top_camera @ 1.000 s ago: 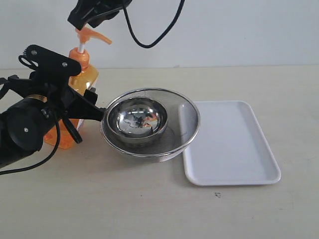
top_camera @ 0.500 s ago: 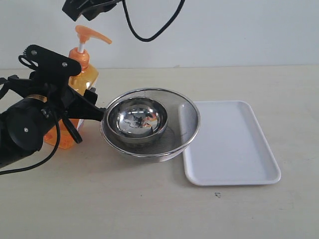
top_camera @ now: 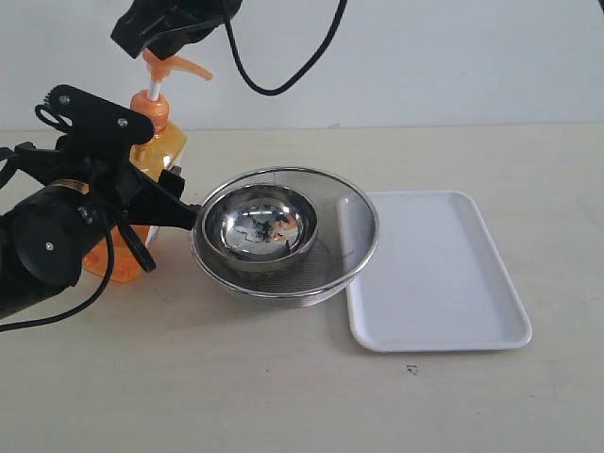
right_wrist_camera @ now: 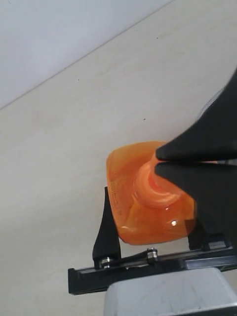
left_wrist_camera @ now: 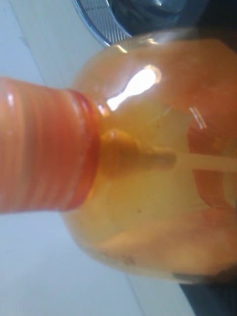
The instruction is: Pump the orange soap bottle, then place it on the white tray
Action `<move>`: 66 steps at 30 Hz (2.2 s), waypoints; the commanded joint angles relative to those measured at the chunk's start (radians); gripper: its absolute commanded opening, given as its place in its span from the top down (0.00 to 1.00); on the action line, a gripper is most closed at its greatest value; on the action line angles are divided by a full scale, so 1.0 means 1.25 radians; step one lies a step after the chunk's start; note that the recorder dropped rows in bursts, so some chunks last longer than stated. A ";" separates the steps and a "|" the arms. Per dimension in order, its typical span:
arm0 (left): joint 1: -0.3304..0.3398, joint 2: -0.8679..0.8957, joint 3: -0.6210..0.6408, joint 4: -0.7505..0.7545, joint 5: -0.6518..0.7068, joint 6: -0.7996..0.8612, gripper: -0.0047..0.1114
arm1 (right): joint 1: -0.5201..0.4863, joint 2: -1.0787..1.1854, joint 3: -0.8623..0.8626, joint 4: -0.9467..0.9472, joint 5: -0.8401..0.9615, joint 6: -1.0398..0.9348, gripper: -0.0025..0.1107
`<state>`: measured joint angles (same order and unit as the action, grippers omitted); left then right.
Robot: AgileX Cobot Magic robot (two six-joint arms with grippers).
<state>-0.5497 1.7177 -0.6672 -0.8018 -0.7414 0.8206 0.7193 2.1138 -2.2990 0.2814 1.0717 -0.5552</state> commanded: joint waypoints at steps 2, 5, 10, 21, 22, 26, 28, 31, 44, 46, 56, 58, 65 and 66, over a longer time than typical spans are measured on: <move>-0.007 0.002 0.003 -0.009 0.047 -0.019 0.92 | 0.002 0.016 0.003 0.015 0.037 -0.006 0.98; -0.007 0.002 0.003 -0.009 0.047 -0.019 0.92 | 0.002 0.026 0.003 0.018 0.060 -0.006 0.98; -0.007 0.002 0.003 -0.009 0.047 -0.019 0.92 | 0.002 0.051 0.003 0.021 0.088 -0.004 0.98; -0.007 0.002 0.003 -0.009 0.047 -0.019 0.92 | 0.027 0.078 0.003 0.015 0.096 -0.004 0.98; -0.007 0.002 0.003 -0.009 0.047 -0.019 0.92 | 0.029 0.078 0.003 0.015 0.096 -0.004 0.98; -0.007 0.002 0.003 -0.009 0.047 -0.019 0.92 | 0.030 0.078 0.003 0.014 0.093 -0.004 0.98; -0.007 0.002 0.003 -0.009 0.047 -0.019 0.92 | 0.030 0.078 0.003 0.014 0.093 -0.004 0.98; -0.007 0.002 0.003 -0.009 0.047 -0.019 0.92 | 0.030 0.078 0.003 0.014 0.093 -0.004 0.98; -0.007 0.002 0.003 -0.009 0.047 -0.019 0.92 | 0.030 0.078 0.003 0.014 0.093 -0.004 0.98; -0.007 0.002 0.003 -0.009 0.047 -0.019 0.92 | 0.030 0.078 0.003 0.014 0.093 -0.004 0.98; -0.007 0.002 0.003 -0.009 0.047 -0.019 0.92 | 0.030 0.076 0.003 -0.006 0.076 -0.004 0.98; -0.007 0.002 0.003 -0.009 0.047 -0.019 0.92 | 0.030 0.073 0.003 -0.009 0.060 -0.004 0.98; -0.007 0.002 0.003 -0.009 0.047 -0.019 0.92 | 0.030 0.027 0.003 -0.033 -0.005 -0.004 0.98; -0.007 0.002 0.003 -0.009 0.047 -0.019 0.92 | 0.030 0.017 0.003 -0.046 -0.016 -0.004 0.98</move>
<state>-0.5479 1.7177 -0.6672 -0.8264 -0.7472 0.8224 0.7483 2.1425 -2.3138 0.2583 1.0373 -0.5607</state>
